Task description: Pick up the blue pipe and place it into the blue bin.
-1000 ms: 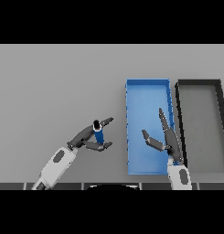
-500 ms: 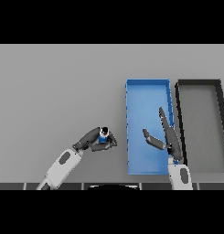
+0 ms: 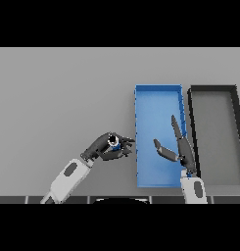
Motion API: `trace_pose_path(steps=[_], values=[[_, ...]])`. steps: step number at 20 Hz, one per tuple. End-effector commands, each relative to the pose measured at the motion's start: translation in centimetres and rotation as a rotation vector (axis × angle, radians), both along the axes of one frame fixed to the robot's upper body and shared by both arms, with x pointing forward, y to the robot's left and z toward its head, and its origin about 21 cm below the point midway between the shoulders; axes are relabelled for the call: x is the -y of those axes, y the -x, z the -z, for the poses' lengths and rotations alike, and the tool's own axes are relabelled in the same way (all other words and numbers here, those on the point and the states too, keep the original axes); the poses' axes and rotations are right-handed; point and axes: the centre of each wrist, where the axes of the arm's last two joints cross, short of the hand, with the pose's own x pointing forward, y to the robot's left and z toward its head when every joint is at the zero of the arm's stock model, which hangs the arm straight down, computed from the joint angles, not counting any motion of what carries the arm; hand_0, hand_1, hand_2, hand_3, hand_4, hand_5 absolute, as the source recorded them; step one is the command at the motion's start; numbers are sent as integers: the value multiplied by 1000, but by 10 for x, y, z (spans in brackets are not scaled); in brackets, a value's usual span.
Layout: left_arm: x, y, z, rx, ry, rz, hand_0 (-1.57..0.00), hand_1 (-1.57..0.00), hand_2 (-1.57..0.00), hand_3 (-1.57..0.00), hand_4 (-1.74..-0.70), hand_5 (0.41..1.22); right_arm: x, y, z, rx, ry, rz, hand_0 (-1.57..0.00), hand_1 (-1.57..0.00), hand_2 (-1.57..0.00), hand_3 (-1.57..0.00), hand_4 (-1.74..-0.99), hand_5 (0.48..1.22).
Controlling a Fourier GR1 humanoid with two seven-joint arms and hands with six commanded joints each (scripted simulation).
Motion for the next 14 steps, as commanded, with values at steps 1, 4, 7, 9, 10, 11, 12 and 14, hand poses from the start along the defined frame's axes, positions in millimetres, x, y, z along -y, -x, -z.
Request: trace_pose_path(steps=[1,4,7,9,10,11,12,14], values=[[4,0,-6,2,-10,4,-1547,-1551,-1552,-1476,-1733,1213,-2,0,0,3,-4,-1,1,1,1,1,-1157,600],[7,2,-19,3,-31,20,-1559,-1561,-1561,-1490,-1737,1217,1,1,4,3,0,7,1,1,1,1,-1141,603],[10,3,-19,-9,-67,16,-1565,-1566,-1566,-1496,-1739,1219,2,1,4,24,3,8,1,1,1,1,-1128,605],[8,4,-22,0,-71,19,-1567,-1568,-1568,-1496,-1740,1219,3,4,6,13,-3,14,1,1,1,1,-1141,605],[7,3,-20,-4,-81,12,-1568,-1568,-1568,-1496,-1740,1219,3,6,7,7,-6,18,1,1,1,1,-1161,605],[7,2,-19,-10,-91,12,-1568,-1569,-1569,-1495,-1740,1219,3,7,9,0,-10,22,1,1,1,1,-1178,605],[8,2,-21,-5,-85,16,-1569,-1569,-1569,-1494,-1740,1219,3,8,8,-3,-17,26,1,1,1,1,-1178,605],[10,2,-19,-10,-92,19,-1570,-1570,-1570,-1495,-1741,1220,5,9,4,27,-51,-2,1,1,1,1,-1186,615]])
